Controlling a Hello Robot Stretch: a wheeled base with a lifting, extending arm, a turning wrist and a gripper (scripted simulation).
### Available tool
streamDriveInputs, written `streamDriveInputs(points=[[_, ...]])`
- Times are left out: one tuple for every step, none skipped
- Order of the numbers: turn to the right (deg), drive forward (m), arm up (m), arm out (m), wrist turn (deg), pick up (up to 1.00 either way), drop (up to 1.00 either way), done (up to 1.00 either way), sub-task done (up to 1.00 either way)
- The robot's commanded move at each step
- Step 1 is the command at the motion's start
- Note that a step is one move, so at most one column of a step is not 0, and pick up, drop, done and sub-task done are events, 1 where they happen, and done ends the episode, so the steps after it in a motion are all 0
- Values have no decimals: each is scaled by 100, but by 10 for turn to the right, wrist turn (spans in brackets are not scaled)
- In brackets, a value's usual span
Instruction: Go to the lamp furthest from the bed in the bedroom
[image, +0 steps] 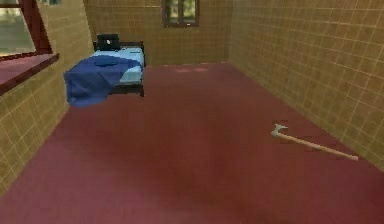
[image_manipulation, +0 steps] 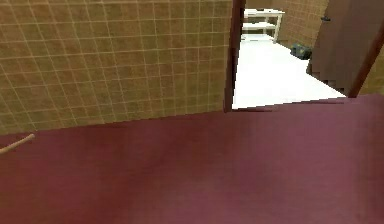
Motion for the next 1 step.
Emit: streamDriveInputs(points=[[-450, 0, 0, 0, 0, 0, 0, 0, 0]])
